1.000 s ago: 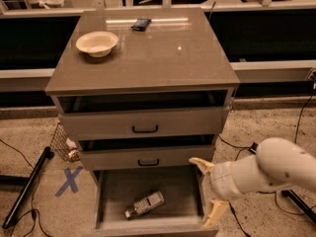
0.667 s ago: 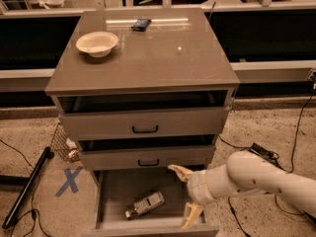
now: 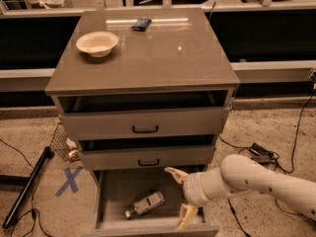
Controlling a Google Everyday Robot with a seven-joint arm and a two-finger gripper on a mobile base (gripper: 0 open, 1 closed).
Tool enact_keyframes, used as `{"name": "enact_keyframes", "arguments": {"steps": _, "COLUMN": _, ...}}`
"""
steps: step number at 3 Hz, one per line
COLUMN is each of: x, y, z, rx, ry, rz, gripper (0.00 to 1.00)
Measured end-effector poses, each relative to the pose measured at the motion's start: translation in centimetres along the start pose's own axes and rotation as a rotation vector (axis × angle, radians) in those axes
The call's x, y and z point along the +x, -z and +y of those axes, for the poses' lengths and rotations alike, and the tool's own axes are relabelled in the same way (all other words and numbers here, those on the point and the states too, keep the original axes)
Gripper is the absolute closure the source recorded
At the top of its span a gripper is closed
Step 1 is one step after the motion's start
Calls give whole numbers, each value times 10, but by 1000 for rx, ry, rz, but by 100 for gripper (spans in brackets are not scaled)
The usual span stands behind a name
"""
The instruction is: Pick blue plastic bottle from bottom drawer and place on counter
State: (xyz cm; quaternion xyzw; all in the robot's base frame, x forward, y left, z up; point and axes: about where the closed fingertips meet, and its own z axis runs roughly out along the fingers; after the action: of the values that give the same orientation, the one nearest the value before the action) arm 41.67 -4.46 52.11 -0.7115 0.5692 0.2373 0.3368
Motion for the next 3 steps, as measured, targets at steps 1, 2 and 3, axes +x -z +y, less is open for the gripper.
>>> {"name": "enact_keyframes", "arguments": {"steps": 1, "x": 15, "y": -35, "z": -20, "rx": -10, "ry": -9, "rz": -35, "gripper": 0}}
{"name": "enact_keyframes", "arguments": {"steps": 2, "x": 41, "y": -97, "z": -32, "rx": -34, "ry": -70, "rz": -50, "gripper": 0}}
{"name": "enact_keyframes", "arguments": {"steps": 3, "x": 77, "y": -155, "z": -34, "rx": -51, "ry": -122, "rz": -19, "gripper": 0}}
